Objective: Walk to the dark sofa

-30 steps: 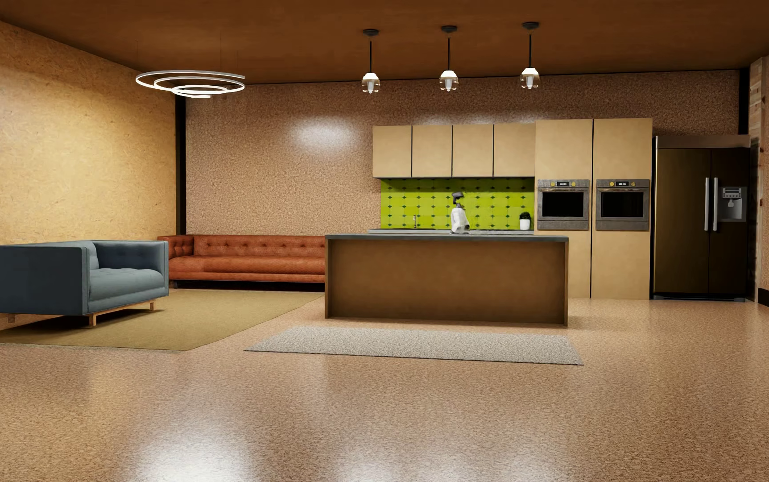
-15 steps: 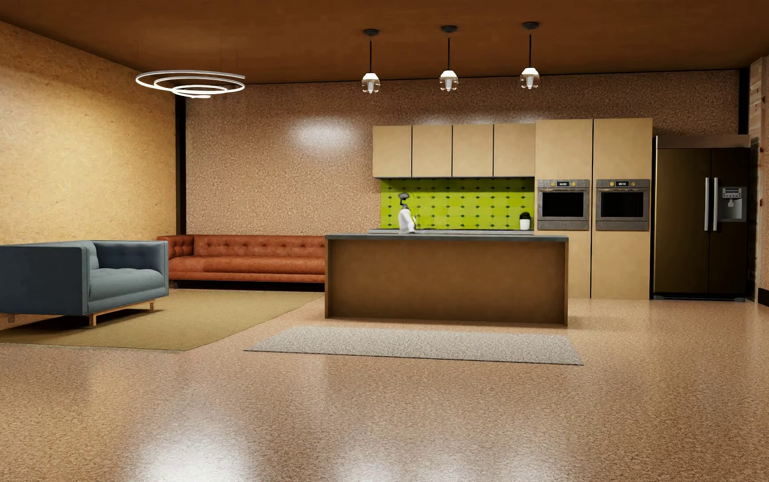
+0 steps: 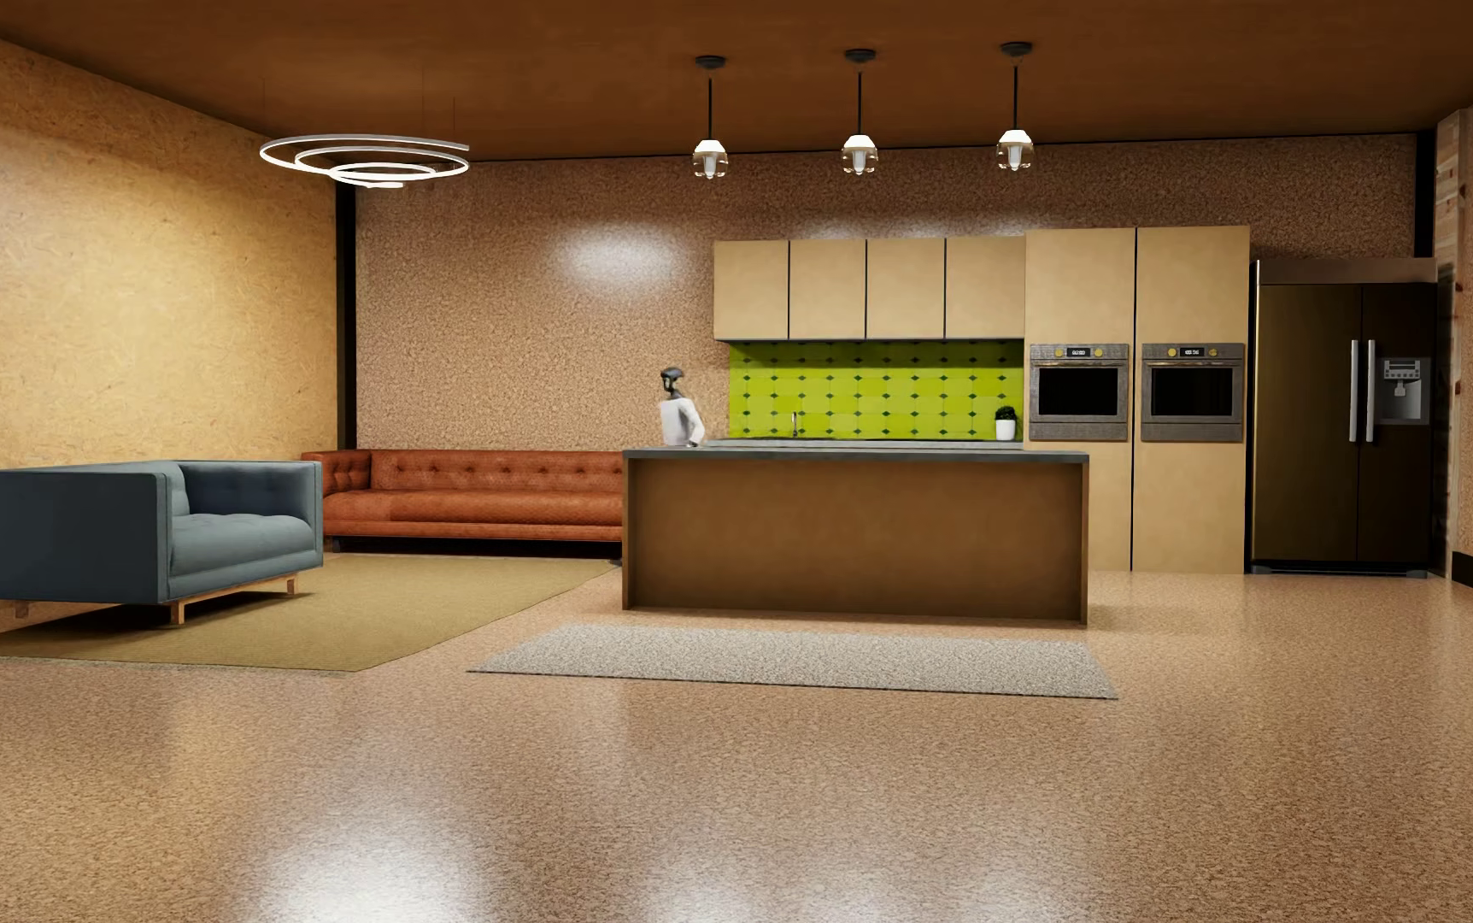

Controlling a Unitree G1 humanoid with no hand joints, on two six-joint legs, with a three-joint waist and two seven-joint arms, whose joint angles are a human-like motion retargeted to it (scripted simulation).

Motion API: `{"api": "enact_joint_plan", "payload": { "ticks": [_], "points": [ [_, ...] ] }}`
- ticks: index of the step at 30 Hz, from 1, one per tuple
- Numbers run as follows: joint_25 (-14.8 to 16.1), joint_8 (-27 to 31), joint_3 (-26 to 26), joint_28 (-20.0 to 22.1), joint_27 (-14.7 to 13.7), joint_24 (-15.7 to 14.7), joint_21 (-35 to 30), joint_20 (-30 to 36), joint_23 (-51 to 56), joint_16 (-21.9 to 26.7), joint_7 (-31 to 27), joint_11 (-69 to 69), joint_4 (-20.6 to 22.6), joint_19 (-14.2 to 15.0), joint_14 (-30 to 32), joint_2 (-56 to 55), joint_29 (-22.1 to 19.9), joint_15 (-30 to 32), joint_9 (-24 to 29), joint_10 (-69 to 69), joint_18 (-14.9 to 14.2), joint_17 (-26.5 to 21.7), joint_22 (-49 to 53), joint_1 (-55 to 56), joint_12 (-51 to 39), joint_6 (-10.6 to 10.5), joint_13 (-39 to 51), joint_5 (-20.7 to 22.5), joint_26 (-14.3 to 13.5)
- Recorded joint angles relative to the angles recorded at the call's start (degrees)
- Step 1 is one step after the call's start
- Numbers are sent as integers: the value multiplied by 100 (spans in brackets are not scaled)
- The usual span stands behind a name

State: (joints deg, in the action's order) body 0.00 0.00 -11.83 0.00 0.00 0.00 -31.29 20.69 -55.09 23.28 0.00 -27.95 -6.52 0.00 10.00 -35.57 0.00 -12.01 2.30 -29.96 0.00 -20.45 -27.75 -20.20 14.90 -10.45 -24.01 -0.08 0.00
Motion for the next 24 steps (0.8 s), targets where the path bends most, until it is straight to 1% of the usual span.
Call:
{"api": "enact_joint_plan", "payload": {
  "ticks": [1,2,3,4,5,6,7,8,9,10,11,12,13,14,15,16,17,18,19,20,21,22,23,24],
  "points": [
    [0,0,37,0,0,0,13,-23,-63,-71,0,-303,-141,0,707,-193,0,910,-98,-282,0,-48,-211,-24,84,-60,79,149,0],
    [0,0,180,0,0,0,36,-17,-146,-157,0,-782,-257,0,1492,-366,0,1908,-223,-878,0,-87,-563,201,190,-146,186,381,0],
    [0,0,359,0,0,0,66,50,-225,-237,0,-1354,-322,0,1792,-323,0,2341,-213,-1830,0,-132,-1013,636,248,-234,333,642,0],
    [0,0,547,0,0,0,95,205,-243,-281,0,-1661,-306,0,1071,58,0,2264,-65,-3035,0,-196,-1441,1228,227,-272,547,908,0],
    [0,0,763,0,0,0,161,402,-217,-287,0,-1525,-222,0,-301,732,0,2050,87,-4115,0,-248,-1798,1893,193,-233,787,1105,0],
    [0,0,1030,0,0,0,190,525,-147,-257,0,-1156,-116,0,-1543,1560,0,1716,199,-4697,0,-296,-2035,2510,247,-125,1010,1167,0],
    [0,0,1368,0,0,0,164,608,115,-192,0,-761,23,0,-2331,2373,0,1299,273,-4734,0,-393,-2185,3072,362,31,1166,1121,0],
    [0,0,1736,0,0,0,187,647,486,-110,0,-335,107,0,-2675,3214,0,846,373,-4251,0,-513,-2305,3466,500,169,1275,1022,0],
    [0,0,2071,0,0,0,352,573,683,-37,0,30,115,0,-2725,3861,0,382,378,-3506,0,-557,-2403,3907,643,283,1454,920,0],
    [0,0,2342,0,0,0,553,478,855,29,0,303,80,0,-2627,4398,0,-68,371,-2570,0,-586,-2497,4290,739,368,1688,813,0],
    [0,0,2589,0,0,0,665,394,1054,72,0,476,4,0,-2439,4830,0,-468,333,-1465,0,-639,-2597,4547,802,408,1956,729,0],
    [0,0,2807,0,0,0,759,334,1245,98,0,528,-105,0,-2292,5139,0,-735,257,-430,0,-695,-2701,4751,851,403,2208,691,0],
    [0,0,2983,0,0,0,845,257,1395,122,0,488,-225,0,-2336,5413,0,-848,194,147,0,-738,-2793,4949,913,402,2410,627,0],
    [0,0,3164,0,0,0,963,198,1558,141,0,373,-315,0,-2404,5689,0,-779,198,90,0,-748,-2874,5128,980,452,2499,454,0],
    [0,0,3331,0,0,0,1074,187,1686,146,0,94,-329,0,-2349,5913,0,-459,225,-383,0,-704,-2981,5238,1042,524,2478,238,0],
    [0,0,3393,0,0,0,1160,201,1733,128,0,-462,-249,0,-2129,5933,0,201,164,-1003,0,-590,-3149,5331,1090,636,2358,69,0],
    [0,0,3321,0,0,0,1180,264,1662,99,0,-1372,-81,0,-1876,5686,0,1195,88,-1622,0,-433,-3343,5380,1090,788,2180,-63,0],
    [0,0,3119,0,0,0,1120,309,1539,62,0,-2588,217,0,-1913,5302,0,2156,169,-2005,0,-310,-3454,5114,1036,918,1972,-156,0],
    [0,0,2867,0,0,0,934,267,1414,4,0,-3868,515,0,-2148,4787,0,2465,325,-2036,0,-251,-3368,4607,971,961,1801,-148,0],
    [0,0,2589,0,0,0,635,229,1146,-72,0,-4845,664,0,-2315,4138,0,2074,401,-1862,0,-162,-3171,4073,904,937,1710,-33,0],
    [0,0,2277,0,0,0,560,131,829,-156,0,-5252,673,0,-2369,3424,0,1694,411,-1496,0,-24,-2860,3470,835,835,1540,184,0],
    [0,0,1899,0,0,0,609,7,603,-231,0,-4984,629,0,-2374,2805,0,1697,397,-1074,0,76,-2449,2865,785,689,1258,417,0],
    [0,0,1507,0,0,0,397,-90,390,-255,0,-4146,603,0,-2378,2322,0,2029,404,-655,0,80,-1977,2254,733,598,997,534,0],
    [0,0,1156,0,0,0,200,-136,199,-251,0,-2943,512,0,-2403,1925,0,2442,394,-324,0,66,-1497,1725,634,514,748,612,0]
  ]
}}
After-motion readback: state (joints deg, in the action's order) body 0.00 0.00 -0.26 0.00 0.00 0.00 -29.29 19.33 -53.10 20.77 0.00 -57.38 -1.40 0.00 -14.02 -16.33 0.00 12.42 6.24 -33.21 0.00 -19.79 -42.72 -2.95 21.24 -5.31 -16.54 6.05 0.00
